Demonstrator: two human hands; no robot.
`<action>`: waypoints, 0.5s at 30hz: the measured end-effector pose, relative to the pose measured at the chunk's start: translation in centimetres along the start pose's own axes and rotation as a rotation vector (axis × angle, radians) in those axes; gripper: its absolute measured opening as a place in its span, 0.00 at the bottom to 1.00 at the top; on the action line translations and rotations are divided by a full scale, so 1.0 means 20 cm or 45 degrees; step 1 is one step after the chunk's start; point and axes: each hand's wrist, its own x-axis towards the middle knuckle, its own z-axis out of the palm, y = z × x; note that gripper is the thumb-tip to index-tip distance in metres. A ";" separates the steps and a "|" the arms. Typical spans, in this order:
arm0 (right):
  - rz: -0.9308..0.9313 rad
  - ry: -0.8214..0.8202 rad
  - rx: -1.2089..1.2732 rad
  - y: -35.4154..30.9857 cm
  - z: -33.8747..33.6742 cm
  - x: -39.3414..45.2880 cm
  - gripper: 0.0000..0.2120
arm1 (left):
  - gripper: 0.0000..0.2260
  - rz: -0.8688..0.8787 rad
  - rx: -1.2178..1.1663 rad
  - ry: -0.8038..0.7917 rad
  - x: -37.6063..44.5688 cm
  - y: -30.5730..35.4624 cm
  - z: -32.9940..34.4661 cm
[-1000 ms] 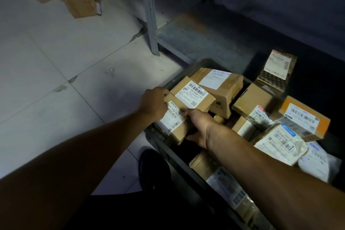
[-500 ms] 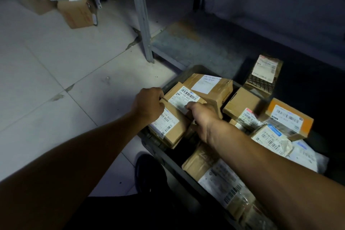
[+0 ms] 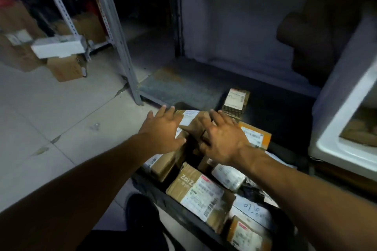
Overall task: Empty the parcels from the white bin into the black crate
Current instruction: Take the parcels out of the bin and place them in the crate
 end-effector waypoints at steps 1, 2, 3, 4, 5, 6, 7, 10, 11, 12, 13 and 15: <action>0.011 0.001 -0.019 0.03 -0.02 -0.04 0.39 | 0.37 0.023 -0.017 -0.001 0.00 0.06 -0.03; 0.028 0.009 -0.039 0.07 -0.05 -0.08 0.39 | 0.37 0.044 -0.020 0.001 0.00 0.12 -0.06; 0.043 0.024 -0.056 0.11 -0.06 -0.13 0.39 | 0.37 0.068 -0.010 0.011 0.00 0.19 -0.09; 0.066 0.037 -0.066 0.16 -0.08 -0.17 0.39 | 0.37 0.099 0.006 0.030 0.01 0.26 -0.12; 0.097 0.051 -0.067 0.20 -0.11 -0.22 0.39 | 0.37 0.136 0.020 0.051 0.01 0.33 -0.15; 0.129 0.064 -0.063 0.25 -0.13 -0.27 0.38 | 0.37 0.172 0.031 0.062 0.02 0.39 -0.18; 0.163 0.077 -0.058 0.30 -0.14 -0.32 0.38 | 0.37 0.208 0.034 0.074 0.03 0.46 -0.20; 0.255 0.104 -0.041 0.43 -0.19 -0.46 0.38 | 0.36 0.301 0.005 0.103 0.05 0.64 -0.25; 0.300 0.116 -0.040 0.49 -0.20 -0.53 0.38 | 0.36 0.353 -0.002 0.125 0.06 0.73 -0.27; 0.332 0.125 -0.041 0.54 -0.22 -0.58 0.38 | 0.36 0.401 -0.001 0.140 0.07 0.79 -0.29; 0.366 0.132 -0.042 0.59 -0.23 -0.63 0.38 | 0.35 0.448 -0.002 0.154 0.07 0.86 -0.31; 0.461 0.153 -0.029 0.70 -0.26 -0.76 0.38 | 0.34 0.545 -0.015 0.177 0.08 1.03 -0.36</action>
